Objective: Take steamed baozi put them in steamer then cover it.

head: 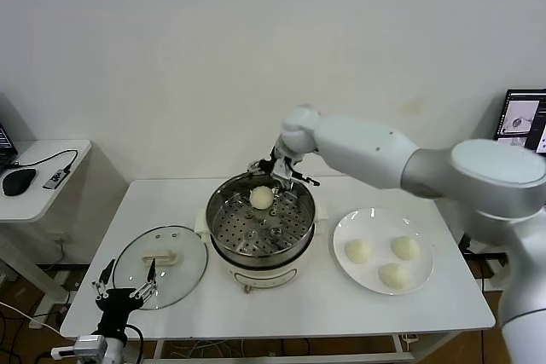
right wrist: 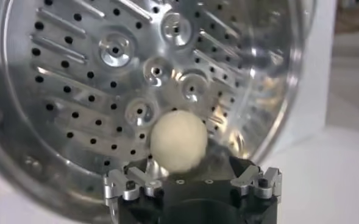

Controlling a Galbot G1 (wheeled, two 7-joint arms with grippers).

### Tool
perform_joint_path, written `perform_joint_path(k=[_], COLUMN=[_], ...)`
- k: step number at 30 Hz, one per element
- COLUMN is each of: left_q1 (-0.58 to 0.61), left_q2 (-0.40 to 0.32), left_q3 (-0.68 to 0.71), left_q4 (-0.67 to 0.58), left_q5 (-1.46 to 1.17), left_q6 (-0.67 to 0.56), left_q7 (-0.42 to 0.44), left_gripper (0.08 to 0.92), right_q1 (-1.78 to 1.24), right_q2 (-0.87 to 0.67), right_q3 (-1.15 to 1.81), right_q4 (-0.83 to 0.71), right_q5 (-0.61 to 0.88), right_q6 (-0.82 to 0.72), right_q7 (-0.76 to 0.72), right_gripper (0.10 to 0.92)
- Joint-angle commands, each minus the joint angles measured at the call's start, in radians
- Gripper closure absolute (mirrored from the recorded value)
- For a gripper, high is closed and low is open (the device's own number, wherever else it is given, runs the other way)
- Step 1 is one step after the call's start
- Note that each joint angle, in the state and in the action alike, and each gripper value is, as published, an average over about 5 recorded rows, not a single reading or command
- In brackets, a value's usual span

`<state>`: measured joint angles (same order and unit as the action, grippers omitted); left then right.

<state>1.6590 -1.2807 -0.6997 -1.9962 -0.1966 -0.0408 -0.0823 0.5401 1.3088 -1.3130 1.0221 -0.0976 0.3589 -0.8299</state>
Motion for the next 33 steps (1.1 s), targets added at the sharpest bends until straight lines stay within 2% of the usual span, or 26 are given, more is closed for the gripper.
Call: perform_joint_path(k=[1, 7, 12, 16, 24, 33], left_q1=[0.008, 0.021, 0.025, 0.033, 0.042, 0.042], left_q2=[0.011, 0.03, 0.024, 0.023, 0.017, 0.002], left_q3=[-0.011, -0.017, -0.011, -0.007, -0.014, -0.022], left_q4=[-0.008, -0.021, -0.038, -0.046, -0.071, -0.071], left_q5=[0.001, -0.005, -0.003, 0.005, 0.0, 0.007], left_q6=[0.0, 0.005, 0.015, 0.017, 0.017, 0.017], left_q7=[-0.002, -0.001, 0.004, 0.005, 0.006, 0.008], left_gripper=[0.177, 0.177, 0.177, 0.177, 0.177, 0.177], right_q1=[0.279, 0.303, 0.22, 0.112, -0.096, -0.38], right_q2=[-0.326, -0.559, -0.761, -0.861, -0.919, -0.836], right_q3=[-0.093, -0.127, -0.125, -0.091, 0.003, 0.235], right_q4=[0.454, 0.646, 0.725, 0.759, 0.732, 0.569], right_q5=[0.527, 0.558, 0.471, 0.4, 0.248, 0.164], right_q6=[-0.63, -0.78, -0.828, -0.835, -0.765, -0.723], right_q7=[-0.127, -0.116, -0.083, -0.058, -0.058, -0.046], right_gripper=[0.203, 0.203, 0.203, 0.203, 0.203, 0.203])
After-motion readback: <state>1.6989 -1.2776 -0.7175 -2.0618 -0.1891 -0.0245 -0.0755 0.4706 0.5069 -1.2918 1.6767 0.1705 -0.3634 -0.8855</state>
